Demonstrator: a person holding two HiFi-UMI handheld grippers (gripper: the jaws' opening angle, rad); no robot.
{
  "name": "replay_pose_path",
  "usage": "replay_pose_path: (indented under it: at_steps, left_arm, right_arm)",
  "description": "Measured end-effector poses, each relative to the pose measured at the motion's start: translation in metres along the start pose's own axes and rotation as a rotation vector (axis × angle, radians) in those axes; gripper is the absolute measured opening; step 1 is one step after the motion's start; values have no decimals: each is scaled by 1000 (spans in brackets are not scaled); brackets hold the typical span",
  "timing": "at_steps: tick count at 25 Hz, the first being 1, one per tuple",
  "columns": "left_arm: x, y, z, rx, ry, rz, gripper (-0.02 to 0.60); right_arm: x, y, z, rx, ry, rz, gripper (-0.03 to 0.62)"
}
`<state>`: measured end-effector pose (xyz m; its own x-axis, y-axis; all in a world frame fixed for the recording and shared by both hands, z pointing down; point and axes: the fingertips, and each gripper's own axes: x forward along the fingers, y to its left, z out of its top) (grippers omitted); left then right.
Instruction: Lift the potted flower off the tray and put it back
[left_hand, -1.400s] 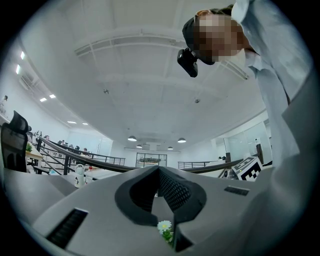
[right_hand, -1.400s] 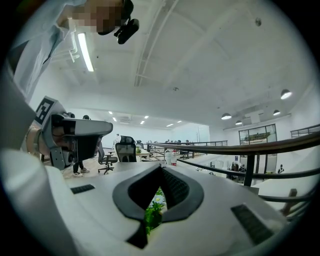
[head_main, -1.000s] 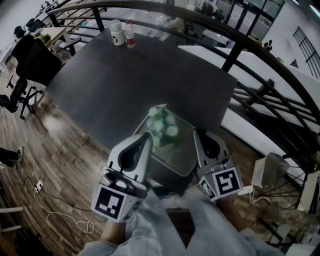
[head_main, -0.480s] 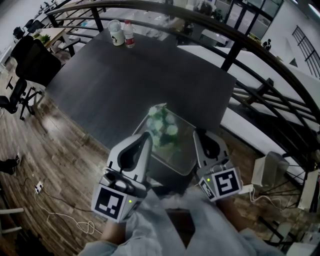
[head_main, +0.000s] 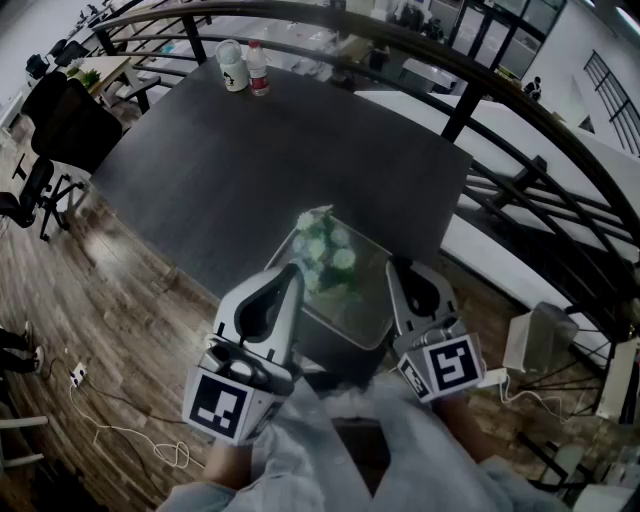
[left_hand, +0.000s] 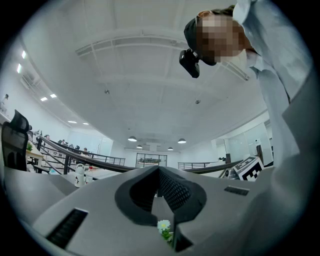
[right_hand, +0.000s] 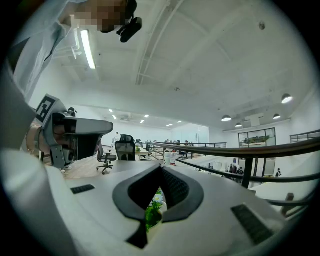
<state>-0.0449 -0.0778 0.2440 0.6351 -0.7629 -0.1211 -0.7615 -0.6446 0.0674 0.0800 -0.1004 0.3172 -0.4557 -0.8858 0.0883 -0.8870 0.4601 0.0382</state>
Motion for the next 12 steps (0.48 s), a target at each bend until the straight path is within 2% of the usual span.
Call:
replay_pose_path:
  at_steps: [12]
  left_arm:
    - [-1,1,-1,-9,0,-3,-2]
  right_arm:
    - [-1,1,-4,2,14,-5,3]
